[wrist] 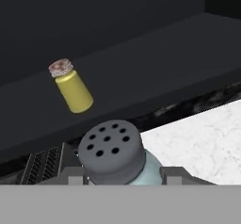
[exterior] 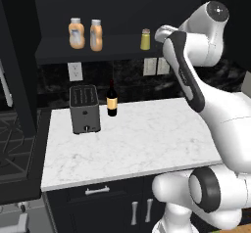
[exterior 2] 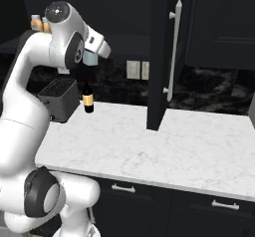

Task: Put the shaker and condiment bottle from the counter next to their counterparts in the cabinet.

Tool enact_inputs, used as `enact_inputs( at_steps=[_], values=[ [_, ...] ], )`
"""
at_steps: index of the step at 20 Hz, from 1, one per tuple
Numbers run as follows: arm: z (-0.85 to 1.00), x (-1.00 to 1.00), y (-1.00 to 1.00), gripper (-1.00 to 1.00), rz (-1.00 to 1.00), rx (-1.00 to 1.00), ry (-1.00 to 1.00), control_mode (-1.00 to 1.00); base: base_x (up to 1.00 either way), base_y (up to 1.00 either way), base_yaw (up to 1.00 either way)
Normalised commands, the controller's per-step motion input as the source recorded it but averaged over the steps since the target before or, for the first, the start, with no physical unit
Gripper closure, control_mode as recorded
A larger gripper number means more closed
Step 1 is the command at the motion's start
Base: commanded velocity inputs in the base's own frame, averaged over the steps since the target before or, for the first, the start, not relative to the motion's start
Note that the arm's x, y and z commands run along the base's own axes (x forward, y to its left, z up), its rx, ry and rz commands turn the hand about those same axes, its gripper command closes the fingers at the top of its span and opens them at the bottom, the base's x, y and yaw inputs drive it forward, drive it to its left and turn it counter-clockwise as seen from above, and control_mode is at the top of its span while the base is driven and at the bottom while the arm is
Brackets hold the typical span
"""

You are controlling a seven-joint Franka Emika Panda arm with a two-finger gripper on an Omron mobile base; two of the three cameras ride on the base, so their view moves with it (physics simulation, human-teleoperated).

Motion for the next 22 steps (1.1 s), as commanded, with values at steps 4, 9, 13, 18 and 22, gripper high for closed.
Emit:
enact_inputs(
  at_steps=[4,9,13,18,22],
  values=[
    [0.0,1.0,0.0,1.0,0.0,0.0,0.0,-1.0,0.0,0.0,0.0],
    [0.12,0.95,-0.05,1.0,0.0,0.0,0.05,-1.0,0.0,0.0,0.0],
    [0.21,0.95,-0.11,1.0,0.0,0.0,0.05,-1.0,0.0,0.0,0.0],
    [0.04,0.85,-0.01,1.0,0.0,0.0,0.0,-1.0,0.0,0.0,0.0],
    [0.0,0.51,0.0,1.0,0.0,-0.02,-0.01,-1.0,0.0,0.0,0.0]
  ],
)
